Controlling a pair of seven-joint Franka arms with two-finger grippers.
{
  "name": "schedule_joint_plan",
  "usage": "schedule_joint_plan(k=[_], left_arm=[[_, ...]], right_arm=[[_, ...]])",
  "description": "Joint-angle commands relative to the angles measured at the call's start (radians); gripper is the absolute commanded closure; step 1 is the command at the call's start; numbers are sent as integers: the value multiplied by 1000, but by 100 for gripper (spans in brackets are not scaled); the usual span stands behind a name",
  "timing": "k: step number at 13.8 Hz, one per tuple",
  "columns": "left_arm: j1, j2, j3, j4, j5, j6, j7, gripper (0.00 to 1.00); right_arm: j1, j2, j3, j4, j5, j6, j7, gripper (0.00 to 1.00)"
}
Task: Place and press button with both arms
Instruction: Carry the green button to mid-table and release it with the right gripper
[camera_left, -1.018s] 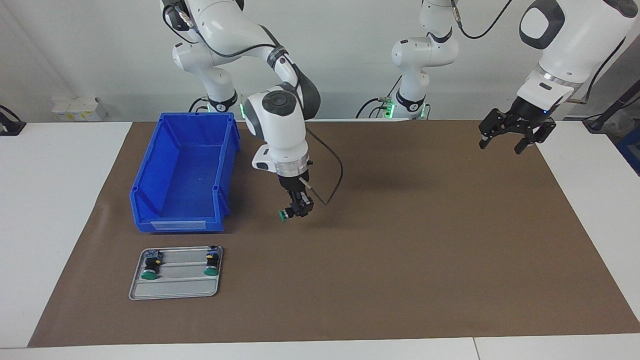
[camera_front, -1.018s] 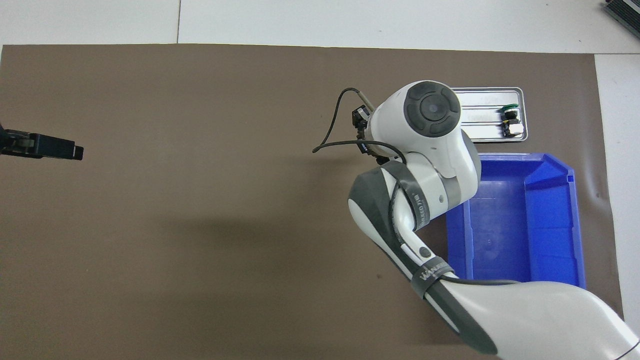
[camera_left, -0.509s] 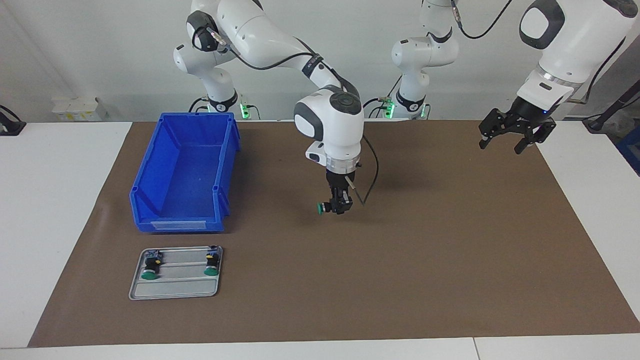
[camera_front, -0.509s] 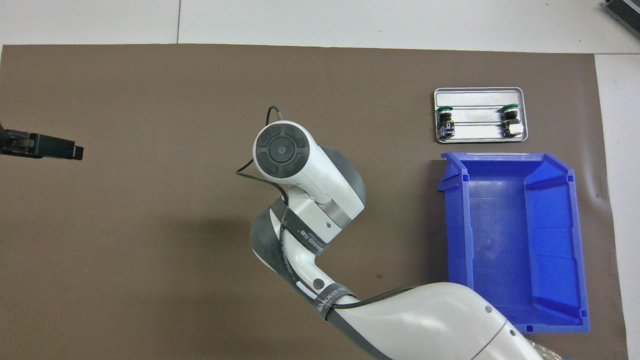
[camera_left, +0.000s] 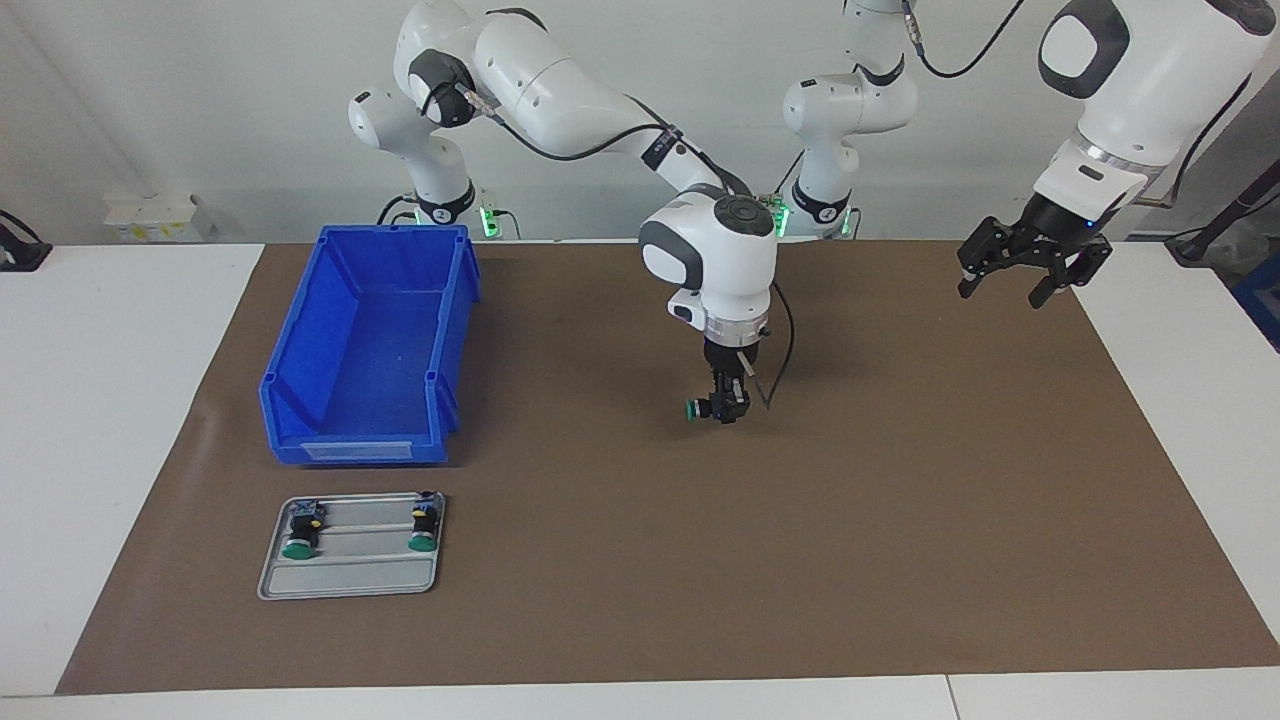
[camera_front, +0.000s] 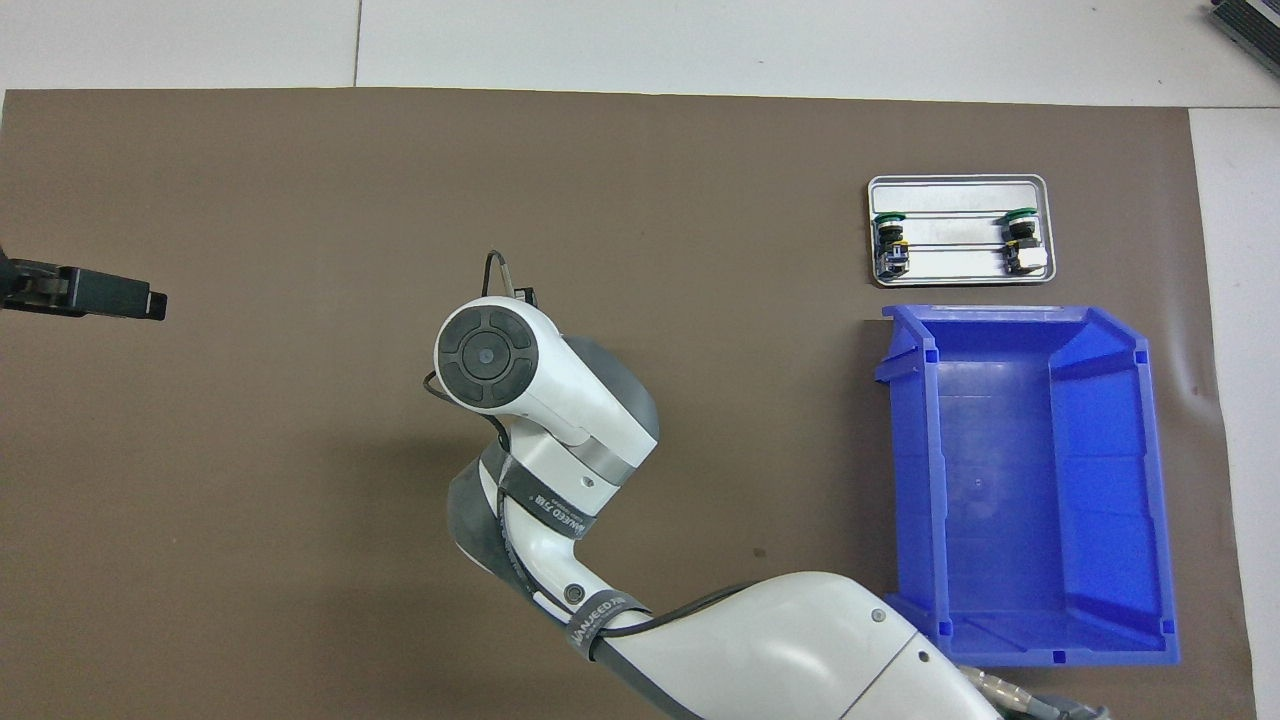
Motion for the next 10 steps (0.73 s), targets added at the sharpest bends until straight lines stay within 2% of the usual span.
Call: schedule_joint_plan(k=[1, 7, 8, 9, 10], left_arm=[[7, -32, -2, -38, -15, 15, 10, 0], [7, -32, -2, -38, -15, 15, 10, 0], [7, -32, -2, -39, -15, 15, 10, 0], [7, -32, -2, -39, -15, 15, 10, 0], [7, -32, -2, -38, -15, 15, 8, 0]], right_arm=[[14, 34, 5, 6, -3, 28, 40, 100], [18, 60, 7, -14, -3, 101, 106, 100], [15, 60, 5, -14, 7, 104, 108, 93], [12, 60, 5, -14, 29, 106, 109, 50], [8, 60, 5, -14, 37, 106, 109, 33]])
